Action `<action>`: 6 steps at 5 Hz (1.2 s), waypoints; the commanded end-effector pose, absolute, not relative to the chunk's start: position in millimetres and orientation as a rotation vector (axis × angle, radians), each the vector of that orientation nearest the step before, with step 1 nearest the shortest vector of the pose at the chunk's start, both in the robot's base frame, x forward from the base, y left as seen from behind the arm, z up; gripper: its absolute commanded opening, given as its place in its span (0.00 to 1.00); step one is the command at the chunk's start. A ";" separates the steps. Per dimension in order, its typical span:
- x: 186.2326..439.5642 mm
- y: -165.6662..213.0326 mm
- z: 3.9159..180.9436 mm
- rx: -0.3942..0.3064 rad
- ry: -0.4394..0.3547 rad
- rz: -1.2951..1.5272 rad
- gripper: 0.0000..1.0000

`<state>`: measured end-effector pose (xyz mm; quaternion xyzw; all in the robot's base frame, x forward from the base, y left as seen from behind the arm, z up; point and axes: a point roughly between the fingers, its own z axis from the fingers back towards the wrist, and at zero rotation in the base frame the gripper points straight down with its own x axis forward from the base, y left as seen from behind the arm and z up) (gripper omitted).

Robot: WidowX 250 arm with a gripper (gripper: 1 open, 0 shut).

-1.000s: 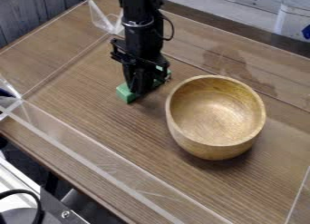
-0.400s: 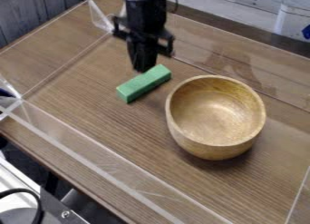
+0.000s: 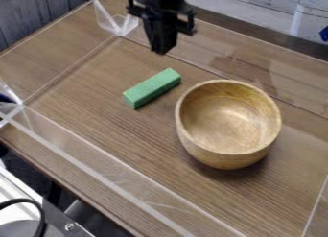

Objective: Put the green block in the brown bowl

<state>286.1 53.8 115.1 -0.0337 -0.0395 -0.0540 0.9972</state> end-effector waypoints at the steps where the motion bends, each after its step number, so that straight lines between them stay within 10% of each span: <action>1: 293.0 64.2 113.2 -0.059 -0.105 -0.103 0.00; 2: 295.3 71.7 101.8 -0.066 -0.097 -0.092 1.00; 6: 299.0 94.7 65.1 -0.056 -0.050 -0.042 1.00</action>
